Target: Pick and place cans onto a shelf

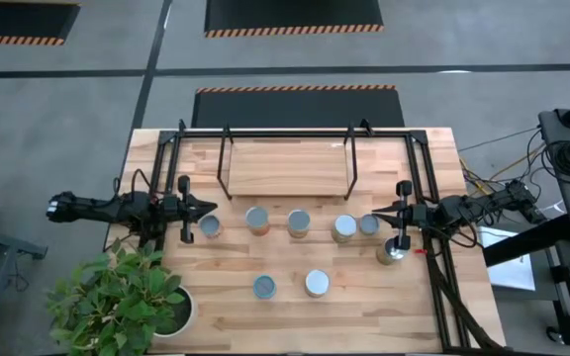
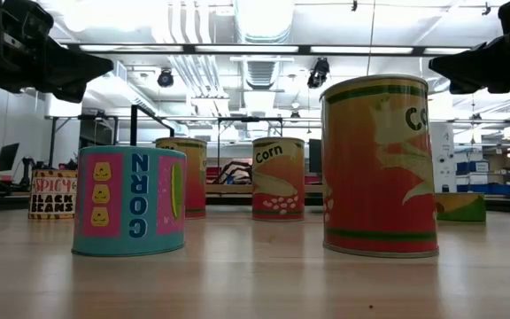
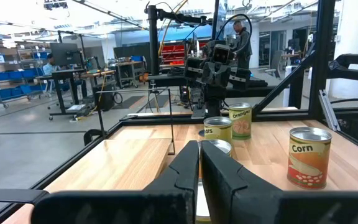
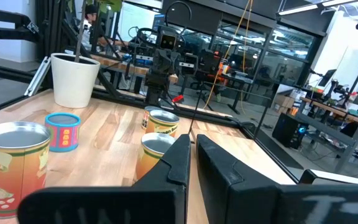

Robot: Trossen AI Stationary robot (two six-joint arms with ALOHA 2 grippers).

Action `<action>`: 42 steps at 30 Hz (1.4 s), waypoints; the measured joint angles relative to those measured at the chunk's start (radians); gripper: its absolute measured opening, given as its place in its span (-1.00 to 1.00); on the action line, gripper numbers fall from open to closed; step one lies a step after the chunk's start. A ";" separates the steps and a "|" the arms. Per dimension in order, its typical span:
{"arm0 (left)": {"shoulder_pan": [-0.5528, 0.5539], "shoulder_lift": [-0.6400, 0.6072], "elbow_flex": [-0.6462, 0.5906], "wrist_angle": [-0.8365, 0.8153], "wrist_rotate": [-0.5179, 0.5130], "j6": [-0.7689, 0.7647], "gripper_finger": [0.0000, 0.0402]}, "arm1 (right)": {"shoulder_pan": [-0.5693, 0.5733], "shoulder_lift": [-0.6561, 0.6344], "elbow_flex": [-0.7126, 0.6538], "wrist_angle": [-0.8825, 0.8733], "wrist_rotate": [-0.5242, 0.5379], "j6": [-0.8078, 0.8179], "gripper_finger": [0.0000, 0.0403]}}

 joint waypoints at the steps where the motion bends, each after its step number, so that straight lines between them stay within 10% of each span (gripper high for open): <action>1: 0.000 0.000 0.000 0.000 0.000 0.000 -1.00 | 0.000 0.000 0.000 0.000 0.000 0.000 -0.91; 18: 0.000 0.000 0.000 0.312 0.000 -0.161 -1.00 | 0.000 0.000 0.000 0.000 0.000 0.007 -0.91; 30: 0.000 0.004 0.000 0.452 0.000 -0.470 -1.00 | 0.000 0.000 0.000 0.041 0.001 0.302 -0.91; 42: 0.000 0.233 0.000 0.486 -0.146 -0.709 -1.00 | 0.000 0.000 0.015 0.172 0.000 0.199 -0.91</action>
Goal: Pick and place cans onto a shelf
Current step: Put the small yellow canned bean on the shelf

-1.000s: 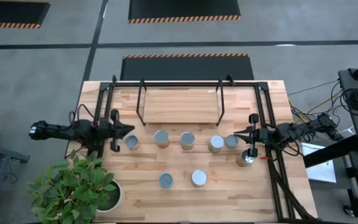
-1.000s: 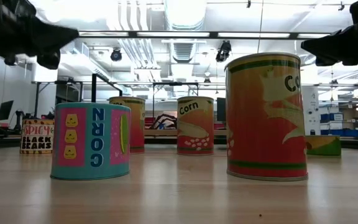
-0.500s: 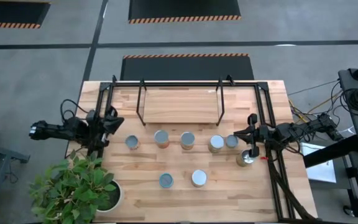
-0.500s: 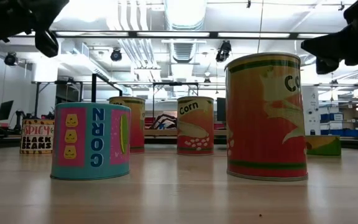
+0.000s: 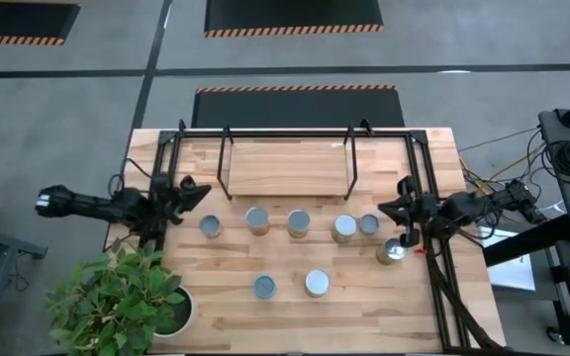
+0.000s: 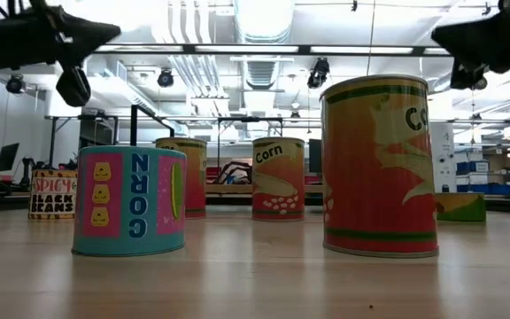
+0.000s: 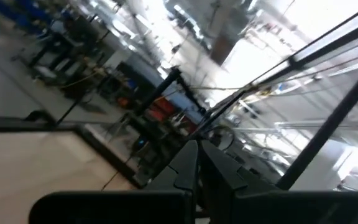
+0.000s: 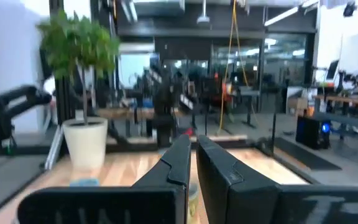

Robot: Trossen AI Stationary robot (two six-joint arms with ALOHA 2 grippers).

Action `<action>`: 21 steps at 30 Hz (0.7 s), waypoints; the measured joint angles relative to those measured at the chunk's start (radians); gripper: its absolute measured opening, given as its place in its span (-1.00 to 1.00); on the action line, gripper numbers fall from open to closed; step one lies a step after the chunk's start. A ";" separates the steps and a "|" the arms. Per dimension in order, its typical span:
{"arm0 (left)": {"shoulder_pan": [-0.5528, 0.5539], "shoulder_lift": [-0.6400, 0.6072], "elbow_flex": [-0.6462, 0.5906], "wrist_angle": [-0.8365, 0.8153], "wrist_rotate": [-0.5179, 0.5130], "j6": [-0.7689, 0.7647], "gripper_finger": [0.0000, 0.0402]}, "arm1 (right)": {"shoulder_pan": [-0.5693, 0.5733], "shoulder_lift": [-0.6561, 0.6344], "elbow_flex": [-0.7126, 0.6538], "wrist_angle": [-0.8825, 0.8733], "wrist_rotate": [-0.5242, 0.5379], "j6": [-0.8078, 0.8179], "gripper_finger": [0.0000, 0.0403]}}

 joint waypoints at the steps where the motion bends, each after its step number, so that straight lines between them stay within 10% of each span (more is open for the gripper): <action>1: 0.000 0.027 0.000 0.009 0.000 -0.005 -1.00 | 0.000 0.000 0.000 0.010 0.000 0.000 -0.91; 21: 0.000 0.444 0.075 0.160 -0.014 -0.029 -1.00 | 0.000 0.000 0.004 0.431 0.089 -0.398 -0.91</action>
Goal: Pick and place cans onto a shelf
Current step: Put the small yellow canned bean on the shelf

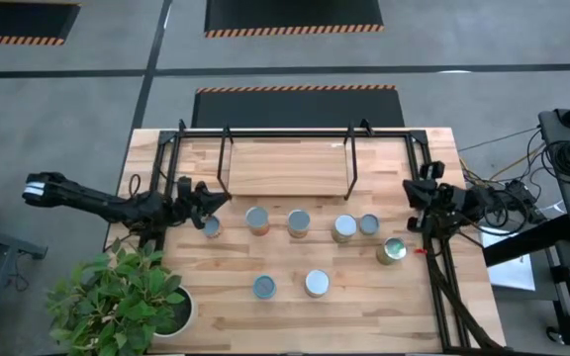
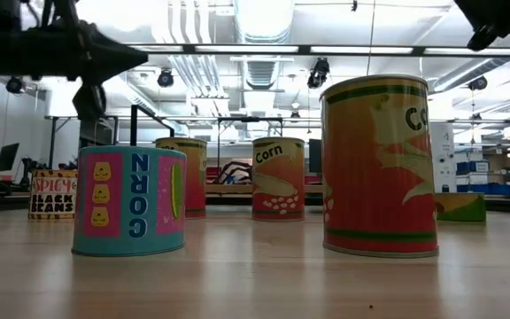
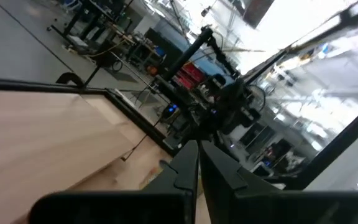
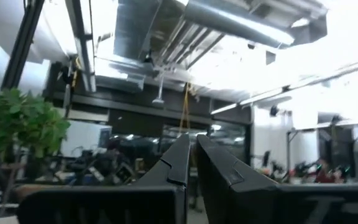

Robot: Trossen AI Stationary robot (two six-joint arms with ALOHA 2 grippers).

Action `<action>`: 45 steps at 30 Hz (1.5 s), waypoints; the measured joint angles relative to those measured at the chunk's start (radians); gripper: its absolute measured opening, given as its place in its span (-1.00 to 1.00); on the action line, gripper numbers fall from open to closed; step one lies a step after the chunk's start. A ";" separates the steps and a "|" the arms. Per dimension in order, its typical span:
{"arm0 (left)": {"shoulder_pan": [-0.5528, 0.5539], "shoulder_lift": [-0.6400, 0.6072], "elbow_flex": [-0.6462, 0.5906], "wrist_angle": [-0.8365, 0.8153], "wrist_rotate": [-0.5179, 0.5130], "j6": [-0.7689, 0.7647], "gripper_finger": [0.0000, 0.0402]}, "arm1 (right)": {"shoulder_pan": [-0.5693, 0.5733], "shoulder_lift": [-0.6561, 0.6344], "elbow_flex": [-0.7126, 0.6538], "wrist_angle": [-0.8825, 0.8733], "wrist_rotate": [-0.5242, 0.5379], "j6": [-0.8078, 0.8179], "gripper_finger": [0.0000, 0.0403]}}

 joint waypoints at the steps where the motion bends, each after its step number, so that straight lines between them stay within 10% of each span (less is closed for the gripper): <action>1: 0.000 0.030 0.024 -0.007 0.001 0.016 -1.00 | 0.000 0.000 0.000 0.014 0.000 -0.011 -0.91; 15: 0.000 0.291 0.398 -0.770 0.029 0.035 -1.00 | 0.000 0.006 0.015 0.065 0.000 -0.064 -0.91; 27: -0.009 0.453 0.705 -1.741 0.167 -0.474 -1.00 | 0.000 0.006 0.015 0.046 0.001 -0.031 -0.91; 36: -0.011 0.522 0.703 -1.754 0.189 -0.554 -0.83 | 0.000 0.006 0.015 0.046 0.001 -0.022 -0.91; 45: -0.011 0.527 0.694 -1.756 0.219 -0.590 -0.04 | 0.000 0.006 0.015 0.045 0.001 -0.022 -0.91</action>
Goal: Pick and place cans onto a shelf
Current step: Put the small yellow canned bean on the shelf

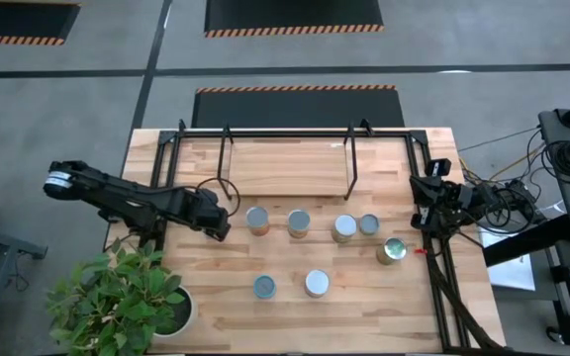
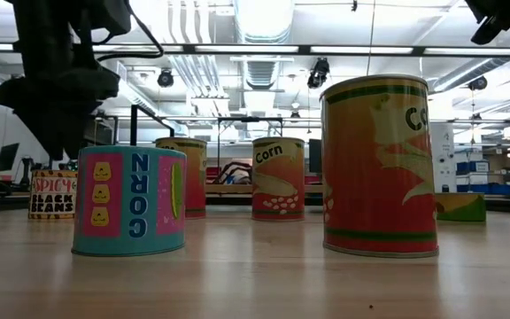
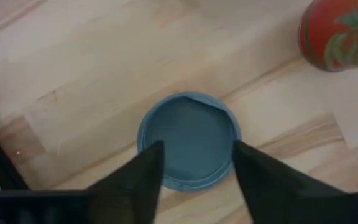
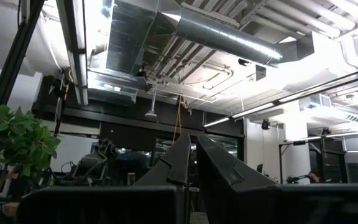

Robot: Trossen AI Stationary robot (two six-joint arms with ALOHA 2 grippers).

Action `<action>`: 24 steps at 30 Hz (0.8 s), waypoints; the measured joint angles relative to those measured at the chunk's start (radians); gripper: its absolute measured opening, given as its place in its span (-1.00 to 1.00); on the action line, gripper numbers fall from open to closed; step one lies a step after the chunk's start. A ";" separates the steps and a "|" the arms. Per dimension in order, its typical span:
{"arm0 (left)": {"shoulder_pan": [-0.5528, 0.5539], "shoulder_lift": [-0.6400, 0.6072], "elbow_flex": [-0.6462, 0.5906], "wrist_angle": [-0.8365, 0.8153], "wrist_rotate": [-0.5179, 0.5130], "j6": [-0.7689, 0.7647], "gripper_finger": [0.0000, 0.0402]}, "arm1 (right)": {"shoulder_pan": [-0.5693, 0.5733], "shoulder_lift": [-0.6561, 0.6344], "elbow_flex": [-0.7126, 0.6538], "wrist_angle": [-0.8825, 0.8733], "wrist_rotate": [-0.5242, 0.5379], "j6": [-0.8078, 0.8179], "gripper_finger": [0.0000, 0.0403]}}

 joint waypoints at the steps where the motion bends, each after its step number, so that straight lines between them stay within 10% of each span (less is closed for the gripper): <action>1: 0.000 0.000 0.000 0.000 -0.010 -0.007 0.06 | 0.000 0.000 0.000 0.000 0.000 0.000 -0.91; 10: 0.000 0.001 -0.036 0.003 -0.022 -0.023 0.66 | 0.000 0.000 0.000 -0.004 0.000 0.000 -0.91; 24: 0.000 0.002 -0.070 0.078 -0.025 -0.024 0.69 | 0.000 0.000 0.000 -0.007 0.000 -0.005 -0.91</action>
